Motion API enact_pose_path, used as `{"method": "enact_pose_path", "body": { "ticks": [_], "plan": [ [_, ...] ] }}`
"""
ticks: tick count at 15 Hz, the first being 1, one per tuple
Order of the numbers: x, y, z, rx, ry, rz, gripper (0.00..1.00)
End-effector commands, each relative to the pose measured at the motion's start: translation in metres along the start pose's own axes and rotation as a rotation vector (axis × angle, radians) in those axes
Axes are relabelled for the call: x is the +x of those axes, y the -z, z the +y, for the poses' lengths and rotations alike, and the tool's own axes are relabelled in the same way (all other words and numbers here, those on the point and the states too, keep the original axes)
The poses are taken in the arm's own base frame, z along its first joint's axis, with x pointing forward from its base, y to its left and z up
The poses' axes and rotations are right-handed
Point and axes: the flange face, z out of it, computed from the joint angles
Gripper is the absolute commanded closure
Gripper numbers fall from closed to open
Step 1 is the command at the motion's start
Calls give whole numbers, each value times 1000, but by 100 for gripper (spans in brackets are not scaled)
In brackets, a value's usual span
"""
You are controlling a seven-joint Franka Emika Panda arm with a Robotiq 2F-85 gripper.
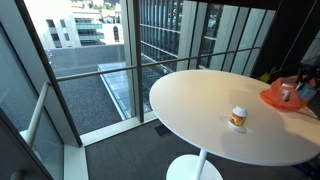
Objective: Pick up the mentos container from the table and put it in the orange plastic bag, pick up the longest white container from the orange plastic bag and put it on the table, pick up the white medicine bottle from the table and put it in the orange plastic bag
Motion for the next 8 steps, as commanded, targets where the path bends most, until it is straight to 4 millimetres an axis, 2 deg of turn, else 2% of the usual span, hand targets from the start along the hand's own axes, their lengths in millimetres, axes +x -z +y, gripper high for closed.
{"method": "enact_pose_path", "body": {
  "ticks": [1, 8],
  "plan": [
    [5, -4, 2, 23, -29, -18, 82],
    [16, -3, 5, 66, -63, -12, 82]
  ]
}}
